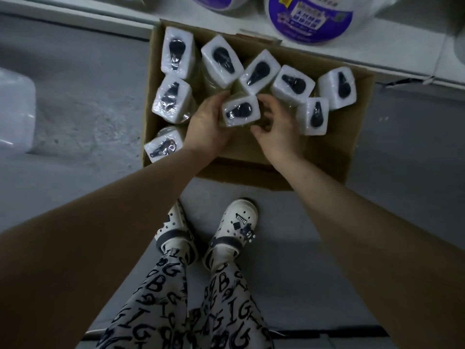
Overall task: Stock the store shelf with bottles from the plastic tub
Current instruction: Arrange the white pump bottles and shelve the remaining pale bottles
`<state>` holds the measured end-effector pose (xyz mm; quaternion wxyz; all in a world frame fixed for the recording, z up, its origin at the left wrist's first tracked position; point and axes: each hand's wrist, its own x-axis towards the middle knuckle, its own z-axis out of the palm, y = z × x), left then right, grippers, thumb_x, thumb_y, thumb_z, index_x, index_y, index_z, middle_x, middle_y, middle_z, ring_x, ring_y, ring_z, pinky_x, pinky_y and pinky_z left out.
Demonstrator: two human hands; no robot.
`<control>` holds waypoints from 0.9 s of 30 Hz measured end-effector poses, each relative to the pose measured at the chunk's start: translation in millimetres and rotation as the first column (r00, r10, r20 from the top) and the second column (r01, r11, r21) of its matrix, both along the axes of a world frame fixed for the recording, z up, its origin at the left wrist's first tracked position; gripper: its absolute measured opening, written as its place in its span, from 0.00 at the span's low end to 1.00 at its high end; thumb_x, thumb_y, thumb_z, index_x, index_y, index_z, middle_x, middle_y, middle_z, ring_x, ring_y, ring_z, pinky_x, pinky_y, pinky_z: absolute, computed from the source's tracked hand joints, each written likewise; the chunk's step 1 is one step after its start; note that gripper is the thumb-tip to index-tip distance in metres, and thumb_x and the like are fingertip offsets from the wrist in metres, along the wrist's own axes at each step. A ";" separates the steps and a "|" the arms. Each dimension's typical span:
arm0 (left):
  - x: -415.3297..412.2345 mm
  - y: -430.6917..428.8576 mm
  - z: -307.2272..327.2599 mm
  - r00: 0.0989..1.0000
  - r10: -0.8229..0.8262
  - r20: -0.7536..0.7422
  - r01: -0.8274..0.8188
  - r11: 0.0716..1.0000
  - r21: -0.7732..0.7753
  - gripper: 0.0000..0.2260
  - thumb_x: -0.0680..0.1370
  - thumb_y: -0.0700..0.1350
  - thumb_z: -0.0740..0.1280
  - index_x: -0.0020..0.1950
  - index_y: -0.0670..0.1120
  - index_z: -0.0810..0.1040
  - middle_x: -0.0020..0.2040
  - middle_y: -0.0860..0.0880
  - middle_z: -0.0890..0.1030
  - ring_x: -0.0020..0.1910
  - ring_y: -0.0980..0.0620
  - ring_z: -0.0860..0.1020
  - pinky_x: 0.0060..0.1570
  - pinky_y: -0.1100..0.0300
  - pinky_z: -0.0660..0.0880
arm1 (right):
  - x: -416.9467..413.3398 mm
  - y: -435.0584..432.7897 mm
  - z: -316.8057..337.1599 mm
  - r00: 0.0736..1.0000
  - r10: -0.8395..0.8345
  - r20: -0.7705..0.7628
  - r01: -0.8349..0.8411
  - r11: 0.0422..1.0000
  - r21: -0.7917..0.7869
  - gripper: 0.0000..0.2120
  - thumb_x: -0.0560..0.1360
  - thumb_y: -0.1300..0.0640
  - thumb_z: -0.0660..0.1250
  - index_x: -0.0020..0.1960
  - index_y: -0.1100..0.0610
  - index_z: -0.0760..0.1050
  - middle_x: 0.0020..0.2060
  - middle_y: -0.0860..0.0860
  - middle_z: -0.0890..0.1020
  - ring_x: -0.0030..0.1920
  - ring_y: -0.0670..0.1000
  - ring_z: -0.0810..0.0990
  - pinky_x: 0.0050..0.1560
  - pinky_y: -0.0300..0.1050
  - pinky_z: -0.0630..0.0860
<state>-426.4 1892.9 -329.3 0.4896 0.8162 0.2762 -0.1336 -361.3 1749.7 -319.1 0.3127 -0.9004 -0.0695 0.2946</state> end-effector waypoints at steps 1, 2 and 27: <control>1.7 -0.5 -6.0 1.000 0.004 0.007 -0.004 1.000 0.002 0.30 0.74 0.41 0.73 0.74 0.42 0.68 0.70 0.42 0.73 0.69 0.46 0.72 0.69 0.58 0.67 | 0.0 0.5 -7.0 1.000 0.003 0.007 -0.003 1.000 0.006 0.25 0.74 0.62 0.72 0.69 0.49 0.71 0.66 0.46 0.75 0.66 0.45 0.73 0.66 0.47 0.74; 2.2 -0.7 -13.3 1.000 0.003 0.016 -0.003 1.000 0.004 0.30 0.73 0.41 0.74 0.73 0.41 0.69 0.69 0.42 0.74 0.68 0.46 0.73 0.68 0.57 0.68 | 0.0 1.1 -13.0 1.000 -0.002 0.005 0.002 1.000 0.024 0.26 0.74 0.62 0.72 0.69 0.48 0.70 0.66 0.46 0.75 0.67 0.46 0.73 0.66 0.51 0.75; -26.1 6.7 40.6 0.997 -0.081 0.019 0.081 0.996 -0.039 0.18 0.71 0.44 0.76 0.57 0.44 0.76 0.52 0.47 0.80 0.51 0.48 0.78 0.50 0.55 0.74 | -14.9 -13.3 45.9 0.981 0.140 -0.133 -0.124 0.985 0.122 0.28 0.72 0.61 0.75 0.69 0.53 0.71 0.63 0.46 0.74 0.66 0.47 0.73 0.66 0.52 0.75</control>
